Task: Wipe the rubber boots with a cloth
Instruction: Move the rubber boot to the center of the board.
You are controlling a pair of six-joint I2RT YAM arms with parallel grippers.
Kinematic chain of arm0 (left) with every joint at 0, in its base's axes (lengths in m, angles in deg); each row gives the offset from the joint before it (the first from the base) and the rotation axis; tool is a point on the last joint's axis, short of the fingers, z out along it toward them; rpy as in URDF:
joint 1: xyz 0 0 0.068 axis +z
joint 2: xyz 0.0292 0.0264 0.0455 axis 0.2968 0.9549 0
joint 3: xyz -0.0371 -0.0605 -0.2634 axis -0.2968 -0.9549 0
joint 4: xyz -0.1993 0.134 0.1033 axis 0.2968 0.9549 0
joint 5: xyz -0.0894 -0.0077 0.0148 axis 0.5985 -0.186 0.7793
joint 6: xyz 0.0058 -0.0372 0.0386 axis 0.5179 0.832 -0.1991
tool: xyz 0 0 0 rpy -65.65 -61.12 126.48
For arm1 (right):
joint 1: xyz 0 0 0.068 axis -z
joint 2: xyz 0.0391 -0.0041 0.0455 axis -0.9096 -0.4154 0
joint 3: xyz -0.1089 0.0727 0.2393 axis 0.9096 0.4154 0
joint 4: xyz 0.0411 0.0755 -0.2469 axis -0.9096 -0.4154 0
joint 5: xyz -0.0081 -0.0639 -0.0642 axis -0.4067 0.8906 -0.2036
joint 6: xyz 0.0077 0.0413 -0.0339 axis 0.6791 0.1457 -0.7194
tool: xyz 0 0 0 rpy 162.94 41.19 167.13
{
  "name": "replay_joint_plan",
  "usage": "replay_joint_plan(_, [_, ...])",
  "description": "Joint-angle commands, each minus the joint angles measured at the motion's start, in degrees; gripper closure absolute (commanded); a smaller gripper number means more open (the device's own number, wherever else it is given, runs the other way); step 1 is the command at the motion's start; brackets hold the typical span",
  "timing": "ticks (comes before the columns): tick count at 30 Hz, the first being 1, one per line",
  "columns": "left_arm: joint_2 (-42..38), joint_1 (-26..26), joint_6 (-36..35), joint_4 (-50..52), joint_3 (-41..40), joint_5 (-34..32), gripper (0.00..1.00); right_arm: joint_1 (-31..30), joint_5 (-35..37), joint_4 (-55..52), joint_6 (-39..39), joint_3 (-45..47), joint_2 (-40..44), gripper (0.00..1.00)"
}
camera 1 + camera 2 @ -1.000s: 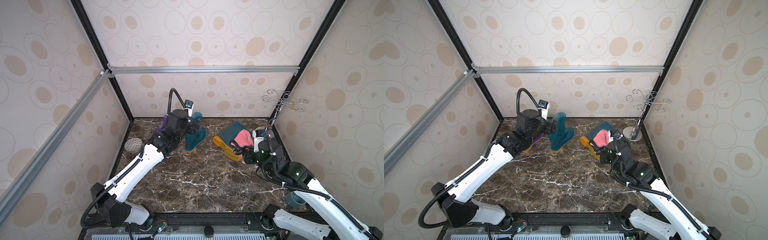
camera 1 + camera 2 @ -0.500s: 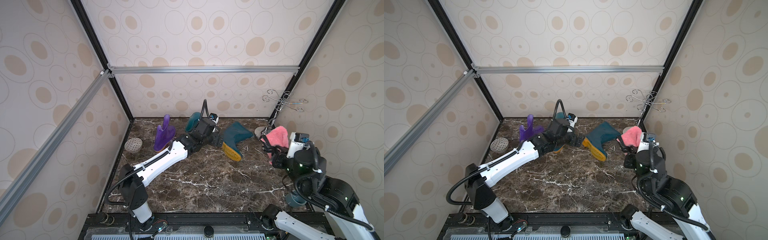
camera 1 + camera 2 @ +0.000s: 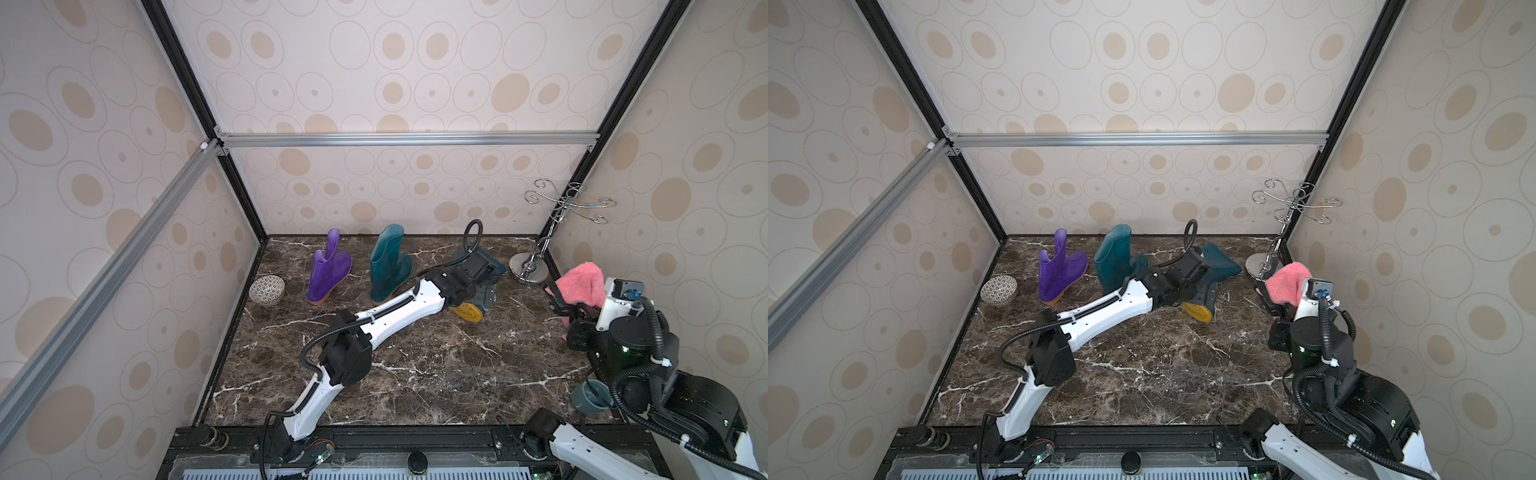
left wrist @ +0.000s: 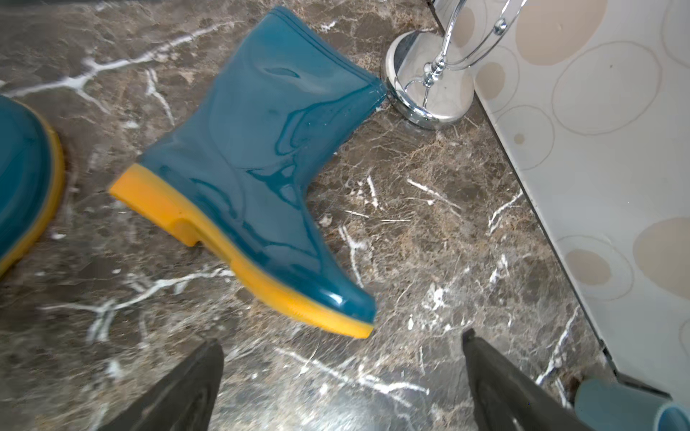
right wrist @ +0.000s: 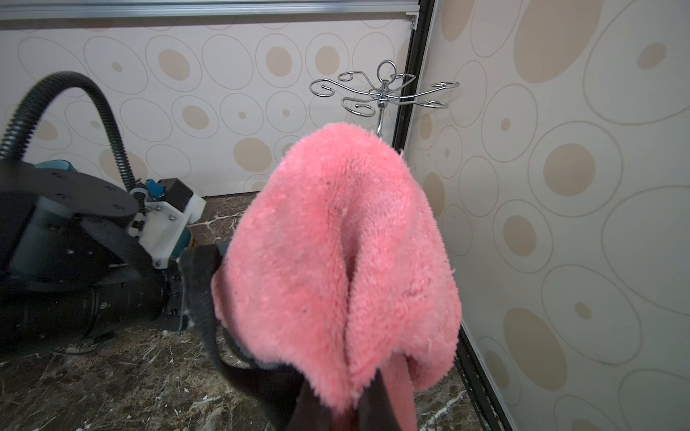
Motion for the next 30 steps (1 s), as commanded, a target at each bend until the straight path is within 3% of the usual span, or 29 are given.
replay_joint_plan(1, [5.14, -1.34, 7.67, 11.6, 9.93, -4.27, 0.0, 0.07, 1.59, -0.91, -1.45, -1.3, 0.94, 1.0])
replay_joint_plan(16, [12.11, -0.39, 17.86, 13.45, 10.78, -1.66, 0.0, 0.01, -3.08, -1.7, -3.68, -2.25, 2.36, 1.0])
replay_joint_plan(26, [15.13, 0.06, 16.96, 9.92, 10.96, -3.0, 0.01, 0.02, -6.78, -1.22, -3.07, -0.17, 2.99, 1.0])
replay_joint_plan(28, [15.38, 0.23, 16.76, 10.53, 10.63, -3.6, 0.03, 0.07, -7.11, -1.14, -3.17, 0.38, 3.15, 1.0])
replay_joint_plan(30, [15.86, 0.23, 16.07, 10.61, 10.27, -4.09, 0.12, 0.02, -7.43, -0.82, -3.32, 0.87, 3.35, 1.0])
